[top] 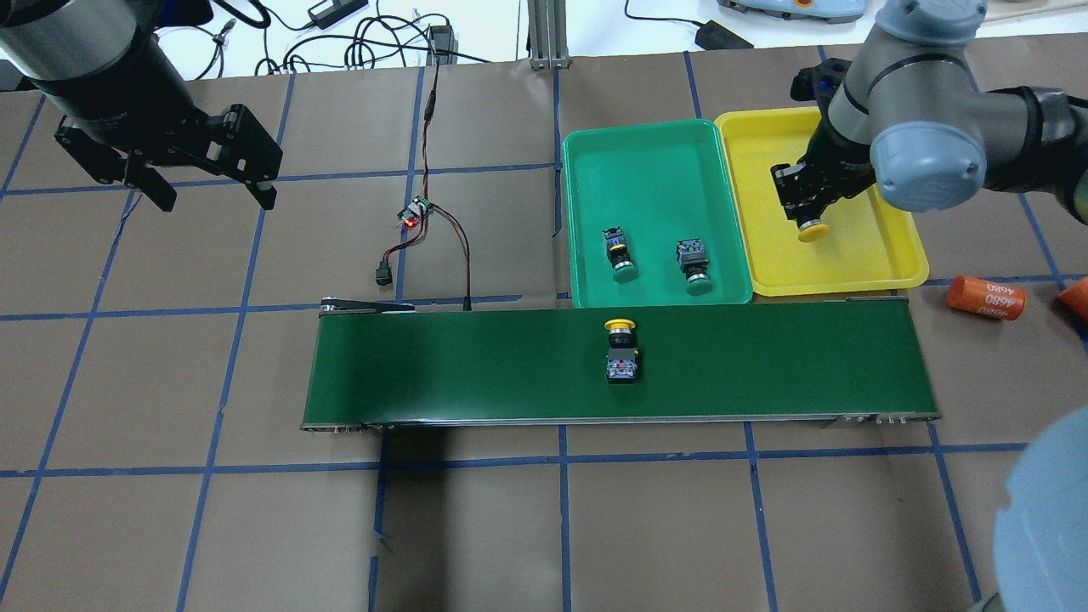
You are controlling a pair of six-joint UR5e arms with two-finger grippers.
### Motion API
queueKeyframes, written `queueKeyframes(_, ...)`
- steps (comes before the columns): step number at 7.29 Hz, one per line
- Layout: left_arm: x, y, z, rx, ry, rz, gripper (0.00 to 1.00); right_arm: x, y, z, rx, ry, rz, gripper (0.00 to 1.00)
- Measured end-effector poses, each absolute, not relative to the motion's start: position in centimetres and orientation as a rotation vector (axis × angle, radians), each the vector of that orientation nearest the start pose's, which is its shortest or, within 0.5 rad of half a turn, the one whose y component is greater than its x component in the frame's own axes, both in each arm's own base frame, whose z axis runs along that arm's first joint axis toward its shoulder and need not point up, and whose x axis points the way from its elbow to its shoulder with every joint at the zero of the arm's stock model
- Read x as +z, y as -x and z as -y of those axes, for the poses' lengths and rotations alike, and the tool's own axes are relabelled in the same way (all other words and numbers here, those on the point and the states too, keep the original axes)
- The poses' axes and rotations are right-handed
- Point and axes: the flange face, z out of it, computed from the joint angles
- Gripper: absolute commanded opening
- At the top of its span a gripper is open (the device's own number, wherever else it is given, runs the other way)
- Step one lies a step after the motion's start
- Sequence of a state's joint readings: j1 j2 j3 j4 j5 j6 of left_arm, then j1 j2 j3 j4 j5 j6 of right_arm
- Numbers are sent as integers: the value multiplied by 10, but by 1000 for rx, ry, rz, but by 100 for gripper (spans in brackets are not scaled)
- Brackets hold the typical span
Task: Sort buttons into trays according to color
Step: 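Carry the yellow-capped switch into the yellow tray with the right gripper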
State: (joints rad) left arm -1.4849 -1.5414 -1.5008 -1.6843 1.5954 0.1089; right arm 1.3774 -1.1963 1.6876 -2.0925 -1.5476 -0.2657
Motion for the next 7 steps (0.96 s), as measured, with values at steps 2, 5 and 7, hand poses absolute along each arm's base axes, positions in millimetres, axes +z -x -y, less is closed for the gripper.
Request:
queueKeyframes(2,525,90,485,26,-36,-3118,100,251,13,638,-35,102,-3119,100)
queueKeyframes(5,526,89,485,24,-36,-3118,100,280,-1,615,-29,105,-3117,100)
queueKeyframes(7,526,89,486,22,-36,-3118,100,320,-42,566,-4,81,-3117,99)
